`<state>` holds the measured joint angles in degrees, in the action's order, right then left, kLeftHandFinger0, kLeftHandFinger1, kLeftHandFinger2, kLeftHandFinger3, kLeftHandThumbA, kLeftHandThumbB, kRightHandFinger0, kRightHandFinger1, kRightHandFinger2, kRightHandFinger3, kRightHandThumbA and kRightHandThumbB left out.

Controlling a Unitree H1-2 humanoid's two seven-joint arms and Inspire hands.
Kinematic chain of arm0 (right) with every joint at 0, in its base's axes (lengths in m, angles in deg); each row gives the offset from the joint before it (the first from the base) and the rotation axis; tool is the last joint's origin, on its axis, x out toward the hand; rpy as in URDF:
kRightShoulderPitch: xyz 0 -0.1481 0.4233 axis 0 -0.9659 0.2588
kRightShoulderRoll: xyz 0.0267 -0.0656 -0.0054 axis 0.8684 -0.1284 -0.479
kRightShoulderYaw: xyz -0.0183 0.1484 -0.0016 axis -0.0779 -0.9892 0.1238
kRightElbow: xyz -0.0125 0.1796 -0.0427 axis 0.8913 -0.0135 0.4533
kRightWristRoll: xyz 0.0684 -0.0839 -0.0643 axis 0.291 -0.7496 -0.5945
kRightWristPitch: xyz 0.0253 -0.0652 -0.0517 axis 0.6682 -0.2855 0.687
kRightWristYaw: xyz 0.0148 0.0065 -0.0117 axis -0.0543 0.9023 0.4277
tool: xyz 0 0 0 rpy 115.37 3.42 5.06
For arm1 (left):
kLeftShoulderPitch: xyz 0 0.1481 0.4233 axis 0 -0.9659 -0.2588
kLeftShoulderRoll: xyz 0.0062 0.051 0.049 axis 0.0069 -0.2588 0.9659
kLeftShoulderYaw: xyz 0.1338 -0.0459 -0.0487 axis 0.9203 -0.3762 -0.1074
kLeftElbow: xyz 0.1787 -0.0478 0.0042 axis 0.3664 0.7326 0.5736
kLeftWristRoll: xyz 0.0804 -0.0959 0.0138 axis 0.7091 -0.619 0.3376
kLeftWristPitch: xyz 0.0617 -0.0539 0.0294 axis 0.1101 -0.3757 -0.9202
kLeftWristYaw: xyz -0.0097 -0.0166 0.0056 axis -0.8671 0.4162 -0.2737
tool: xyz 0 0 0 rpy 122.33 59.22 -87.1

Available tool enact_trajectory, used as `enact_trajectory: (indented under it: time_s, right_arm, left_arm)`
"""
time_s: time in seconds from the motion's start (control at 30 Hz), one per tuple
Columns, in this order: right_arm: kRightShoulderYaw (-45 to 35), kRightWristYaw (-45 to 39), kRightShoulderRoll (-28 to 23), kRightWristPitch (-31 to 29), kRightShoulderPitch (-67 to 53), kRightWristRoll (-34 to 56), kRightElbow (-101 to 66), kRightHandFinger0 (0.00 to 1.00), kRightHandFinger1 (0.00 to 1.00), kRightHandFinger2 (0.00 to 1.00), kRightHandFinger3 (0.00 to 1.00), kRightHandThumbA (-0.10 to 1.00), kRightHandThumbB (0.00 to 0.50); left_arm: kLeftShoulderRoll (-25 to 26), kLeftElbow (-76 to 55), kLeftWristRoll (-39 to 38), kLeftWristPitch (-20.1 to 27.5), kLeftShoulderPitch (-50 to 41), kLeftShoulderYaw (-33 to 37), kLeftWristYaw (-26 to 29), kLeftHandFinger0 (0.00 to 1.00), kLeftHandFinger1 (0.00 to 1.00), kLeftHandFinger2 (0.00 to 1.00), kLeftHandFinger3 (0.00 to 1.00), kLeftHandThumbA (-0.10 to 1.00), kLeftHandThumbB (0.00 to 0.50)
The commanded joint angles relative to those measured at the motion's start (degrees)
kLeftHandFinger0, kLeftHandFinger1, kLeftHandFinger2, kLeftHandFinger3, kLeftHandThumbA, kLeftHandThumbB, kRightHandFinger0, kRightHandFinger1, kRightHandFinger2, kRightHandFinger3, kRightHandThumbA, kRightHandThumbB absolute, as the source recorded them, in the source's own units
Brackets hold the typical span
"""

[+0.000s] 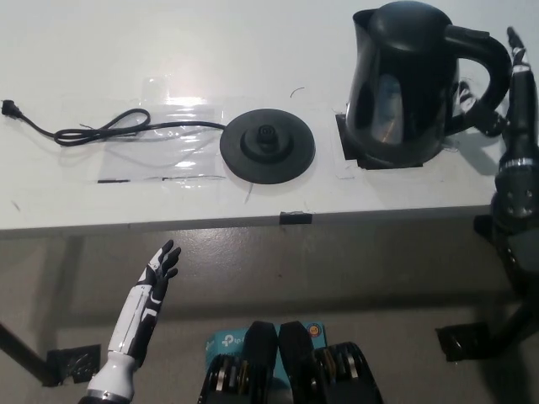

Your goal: Use the right hand to grab the handle of the kettle from the base and place it on the right side

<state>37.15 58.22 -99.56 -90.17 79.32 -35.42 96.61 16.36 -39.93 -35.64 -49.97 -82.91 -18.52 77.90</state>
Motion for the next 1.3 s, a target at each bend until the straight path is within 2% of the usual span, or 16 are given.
enact_trajectory:
  time_s: [0.0,0.1,0.17,0.37,0.77,0.87,0.93,1.0,1.03,1.1,1.13,1.17,1.23,1.27]
  right_arm:
    - [-0.95,-8.41,-1.43,1.35,-0.48,3.72,-5.55,1.00,1.00,1.00,1.00,0.82,0.489]
    - [-1.65,-11.20,-1.84,1.36,-2.48,5.32,-9.09,1.00,1.00,1.00,1.00,0.96,0.500]
    - [-2.54,-13.19,-1.75,1.27,-3.54,7.25,-11.14,1.00,1.00,1.00,1.00,1.00,0.500]
    - [-5.45,-14.76,-1.16,4.06,-6.65,10.47,-19.33,1.00,1.00,1.00,1.00,1.00,0.500]
    - [-12.57,-14.65,1.15,1.93,-12.81,16.67,-37.29,1.00,1.00,1.00,1.00,1.00,0.500]
    - [-14.29,-8.70,3.01,2.51,-16.25,9.28,-45.98,1.00,1.00,1.00,1.00,1.00,0.469]
    - [-15.85,-4.12,6.23,1.76,-18.77,4.11,-53.32,1.00,1.00,1.00,1.00,1.00,0.472]
    - [-15.56,-3.31,8.92,-2.65,-21.10,0.34,-59.37,1.00,1.00,1.00,1.00,1.00,0.473]
    - [-15.07,-3.40,10.02,-3.13,-22.15,-1.20,-61.82,1.00,1.00,1.00,1.00,1.00,0.495]
    - [-13.56,-3.35,11.76,-3.82,-24.63,-6.26,-65.60,1.00,1.00,1.00,1.00,1.00,0.491]
    - [-12.00,-2.88,12.81,-5.00,-26.94,-12.28,-67.43,1.00,1.00,1.00,1.00,1.00,0.466]
    - [-11.08,-3.43,13.46,-5.72,-28.10,-13.03,-68.04,1.00,1.00,1.00,1.00,1.00,0.478]
    - [-7.45,-4.70,14.35,-7.91,-31.00,-13.88,-67.92,1.00,1.00,1.00,1.00,1.00,0.447]
    - [-5.22,-4.88,14.26,-7.91,-32.75,-14.15,-66.76,1.00,1.00,1.00,1.00,1.00,0.461]
  left_arm:
    - [0.71,-1.19,-0.78,2.12,-0.10,-0.55,-0.33,1.00,1.00,1.00,1.00,1.00,0.500]
    - [0.69,-1.25,-0.98,2.12,-0.02,-0.57,-0.31,1.00,1.00,1.00,1.00,1.00,0.500]
    - [0.78,-1.30,-1.13,2.12,-0.02,-0.61,-0.36,1.00,1.00,1.00,1.00,1.00,0.500]
    - [0.89,-1.22,-0.83,2.12,0.22,-0.70,-0.19,1.00,1.00,1.00,1.00,1.00,0.500]
    - [1.13,-1.01,-0.69,2.12,0.49,-0.63,-0.37,1.00,1.00,1.00,1.00,1.00,0.500]
    - [1.13,-0.83,-1.45,2.12,0.84,-0.82,-0.68,1.00,1.00,1.00,1.00,1.00,0.500]
    - [1.17,-0.76,-1.17,2.12,1.05,-0.83,-0.63,1.00,1.00,1.00,1.00,1.00,0.500]
    - [1.32,-0.69,-0.68,2.12,1.30,-0.77,-0.46,1.00,1.00,1.00,1.00,1.00,0.500]
    - [1.37,-0.70,-0.55,2.12,1.37,-0.76,-0.36,1.00,1.00,1.00,1.00,1.00,0.500]
    - [1.48,-0.63,-0.52,2.12,1.47,-0.78,-0.31,1.00,1.00,1.00,1.00,1.00,0.500]
    - [1.42,-0.65,-0.81,2.12,1.36,-0.79,-0.52,1.00,1.00,1.00,1.00,1.00,0.500]
    - [1.37,-0.63,-0.80,2.12,1.33,-0.77,-0.53,1.00,1.00,1.00,1.00,1.00,0.500]
    - [1.22,-0.63,-0.74,2.12,1.31,-0.61,-0.59,1.00,1.00,1.00,1.00,1.00,0.500]
    - [1.24,-0.79,-0.63,2.12,0.96,-0.42,-0.64,1.00,1.00,1.00,1.00,1.00,0.500]
